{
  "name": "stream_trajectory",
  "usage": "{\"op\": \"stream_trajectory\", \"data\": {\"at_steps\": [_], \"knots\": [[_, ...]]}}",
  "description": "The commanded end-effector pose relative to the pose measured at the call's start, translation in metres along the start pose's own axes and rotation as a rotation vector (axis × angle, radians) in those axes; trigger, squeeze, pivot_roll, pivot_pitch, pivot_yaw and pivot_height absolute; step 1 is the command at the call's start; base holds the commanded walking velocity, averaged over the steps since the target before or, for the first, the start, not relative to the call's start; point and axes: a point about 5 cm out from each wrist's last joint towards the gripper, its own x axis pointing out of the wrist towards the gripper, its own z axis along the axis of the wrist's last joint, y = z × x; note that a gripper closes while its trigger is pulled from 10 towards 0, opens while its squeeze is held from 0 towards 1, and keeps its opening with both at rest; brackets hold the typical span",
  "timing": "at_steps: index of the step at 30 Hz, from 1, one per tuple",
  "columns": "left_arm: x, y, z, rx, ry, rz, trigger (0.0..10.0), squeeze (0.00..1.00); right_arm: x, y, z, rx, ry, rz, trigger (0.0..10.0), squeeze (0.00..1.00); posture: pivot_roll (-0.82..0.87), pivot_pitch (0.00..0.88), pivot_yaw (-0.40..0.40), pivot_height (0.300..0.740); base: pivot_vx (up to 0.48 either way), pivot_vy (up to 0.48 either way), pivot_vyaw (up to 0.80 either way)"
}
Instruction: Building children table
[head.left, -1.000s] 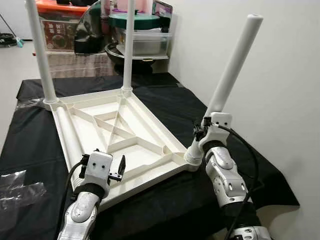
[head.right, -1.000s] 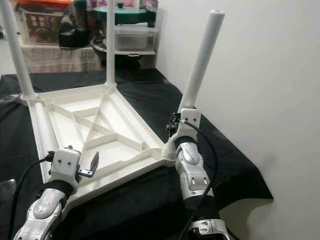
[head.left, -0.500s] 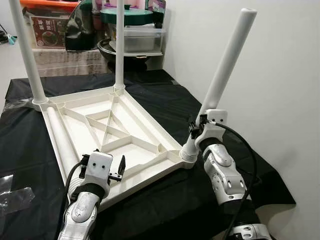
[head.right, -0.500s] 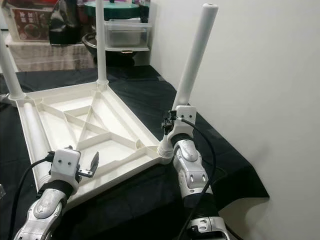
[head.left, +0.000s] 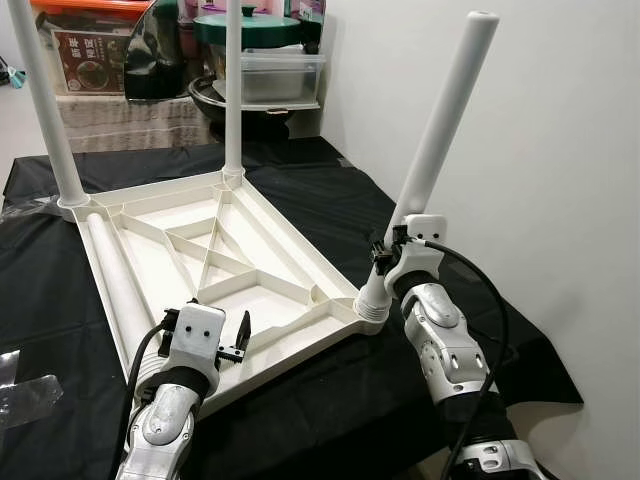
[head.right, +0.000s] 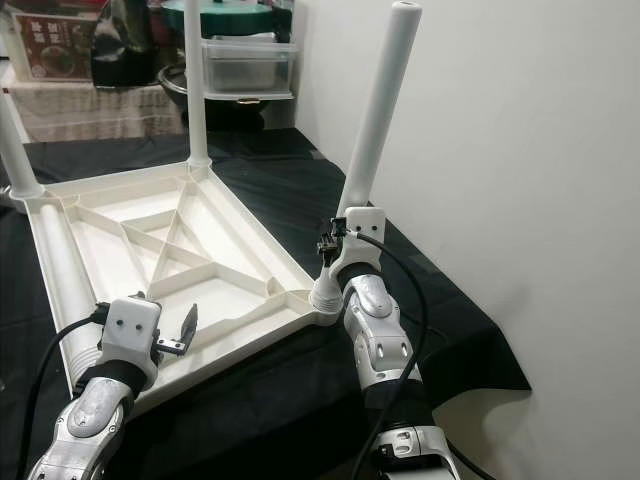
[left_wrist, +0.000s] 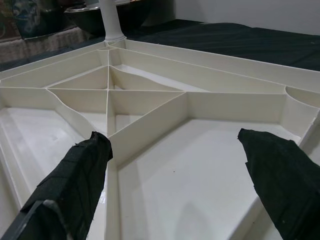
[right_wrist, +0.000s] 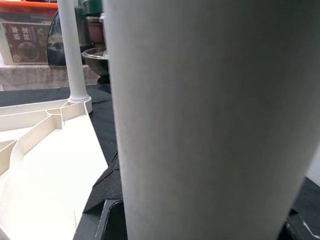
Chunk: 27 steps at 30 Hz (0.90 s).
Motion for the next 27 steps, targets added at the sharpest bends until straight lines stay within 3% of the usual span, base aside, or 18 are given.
{"op": "stream_trajectory", "data": {"at_steps": [1, 27], "knots": [[0.002, -0.002, -0.001, 0.012, 0.002, -0.005, 10.0, 0.00, -0.010, -0.001, -0.045, 0.028, 0.215, -0.004, 10.0, 0.00, 0.02, 0.000, -0.114, 0.740, 0.000, 0.000, 0.00], [0.005, -0.003, -0.001, 0.012, -0.007, -0.015, 10.0, 0.00, -0.008, 0.002, -0.012, 0.021, 0.101, 0.019, 10.0, 0.00, 0.01, 0.000, -0.103, 0.740, 0.000, 0.000, 0.00]]}}
